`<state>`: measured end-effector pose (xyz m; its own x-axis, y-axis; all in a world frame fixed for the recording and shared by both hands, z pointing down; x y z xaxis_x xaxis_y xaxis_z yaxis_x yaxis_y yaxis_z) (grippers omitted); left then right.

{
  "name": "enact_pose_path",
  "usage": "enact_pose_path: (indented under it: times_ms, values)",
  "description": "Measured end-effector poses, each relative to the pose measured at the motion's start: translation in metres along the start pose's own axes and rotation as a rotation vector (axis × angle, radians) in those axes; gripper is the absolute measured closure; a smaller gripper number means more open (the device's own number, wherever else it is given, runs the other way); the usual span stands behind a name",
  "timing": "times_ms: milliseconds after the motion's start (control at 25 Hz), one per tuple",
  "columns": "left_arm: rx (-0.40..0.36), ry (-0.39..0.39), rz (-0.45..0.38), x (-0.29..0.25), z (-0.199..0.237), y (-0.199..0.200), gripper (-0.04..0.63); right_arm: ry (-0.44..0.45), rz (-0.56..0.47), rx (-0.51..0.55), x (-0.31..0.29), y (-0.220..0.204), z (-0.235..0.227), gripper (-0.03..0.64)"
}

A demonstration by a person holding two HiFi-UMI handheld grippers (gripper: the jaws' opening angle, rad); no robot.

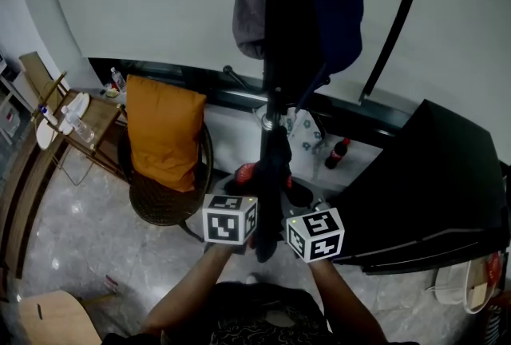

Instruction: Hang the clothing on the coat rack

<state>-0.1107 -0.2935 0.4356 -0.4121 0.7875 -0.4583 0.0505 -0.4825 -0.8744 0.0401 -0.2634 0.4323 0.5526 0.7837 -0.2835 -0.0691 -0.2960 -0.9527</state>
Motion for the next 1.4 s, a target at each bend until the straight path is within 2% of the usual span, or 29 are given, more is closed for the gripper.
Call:
enact_pose_path:
  times_ms: [480, 800, 1400]
  values:
    - [0.001, 0.025, -0.01, 0.011, -0.004, -0.003, 0.491, 0.012, -0.005, -0.019, 0.009, -0.005, 0.005, 0.558]
    - [0.003, 0.028, -0.017, 0.014, -0.008, -0.003, 0.462, 0.001, -0.015, -0.031, 0.015, -0.005, 0.003, 0.514]
    - [0.016, 0.061, -0.028, 0.029, -0.017, -0.007, 0.425, 0.006, -0.04, -0.014, 0.03, 0.0, 0.002, 0.503]
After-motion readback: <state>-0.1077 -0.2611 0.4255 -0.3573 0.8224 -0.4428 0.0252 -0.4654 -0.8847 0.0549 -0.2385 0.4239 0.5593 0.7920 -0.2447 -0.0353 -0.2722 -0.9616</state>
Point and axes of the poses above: the fingertips, and each gripper's own axes: x backward along the fingers, z to its left, y out of its top, the point moved 9 cm from there along x, backward along the fingers, and after that the axes turned 4 degrees about y, right-handed, at the moved point
